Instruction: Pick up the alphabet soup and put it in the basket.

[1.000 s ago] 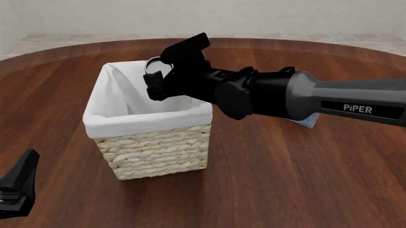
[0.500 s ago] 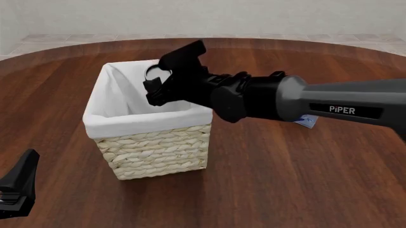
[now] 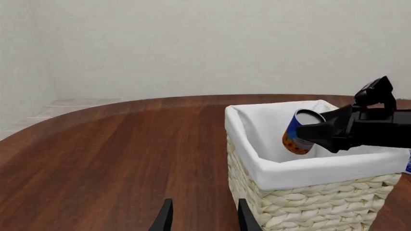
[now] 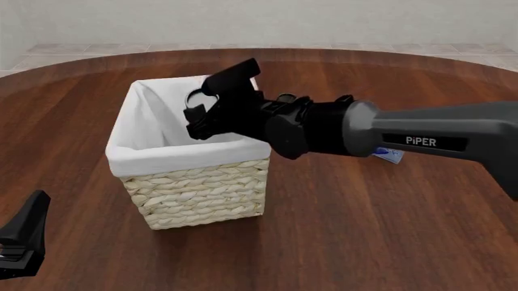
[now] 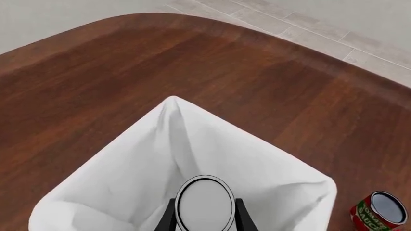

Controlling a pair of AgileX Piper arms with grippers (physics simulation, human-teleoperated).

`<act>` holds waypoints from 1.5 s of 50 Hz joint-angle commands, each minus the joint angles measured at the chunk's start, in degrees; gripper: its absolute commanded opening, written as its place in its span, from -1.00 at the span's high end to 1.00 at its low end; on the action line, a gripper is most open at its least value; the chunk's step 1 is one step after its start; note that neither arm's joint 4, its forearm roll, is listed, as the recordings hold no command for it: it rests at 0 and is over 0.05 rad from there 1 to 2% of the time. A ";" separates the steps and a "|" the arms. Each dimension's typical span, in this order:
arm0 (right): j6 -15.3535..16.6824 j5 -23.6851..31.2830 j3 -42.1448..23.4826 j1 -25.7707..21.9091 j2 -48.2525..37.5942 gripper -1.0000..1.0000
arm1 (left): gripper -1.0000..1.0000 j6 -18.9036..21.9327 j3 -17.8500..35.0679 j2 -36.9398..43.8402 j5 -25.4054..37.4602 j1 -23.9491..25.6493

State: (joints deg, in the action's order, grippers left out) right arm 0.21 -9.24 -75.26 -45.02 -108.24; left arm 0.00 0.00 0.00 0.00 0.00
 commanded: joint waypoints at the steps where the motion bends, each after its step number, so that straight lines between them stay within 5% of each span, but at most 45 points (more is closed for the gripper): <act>1: -1.35 -0.31 -0.50 0.13 -0.24 1.00 | -1.00 0.00 0.00 0.00 0.00 0.00; 35: -1.37 -0.55 -0.90 0.48 -0.75 1.00 | -1.00 0.00 0.00 0.00 0.00 0.00; 36: -1.89 -0.42 -1.06 0.67 -0.93 -1.00 | -1.00 0.00 0.00 0.00 0.00 0.00; 75: -2.07 0.24 -0.53 1.00 1.97 -1.00 | -1.00 0.00 0.00 0.00 0.00 0.00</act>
State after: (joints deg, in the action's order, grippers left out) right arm -2.33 -9.43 -75.87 -44.30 -107.47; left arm 0.00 0.00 0.00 0.00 0.00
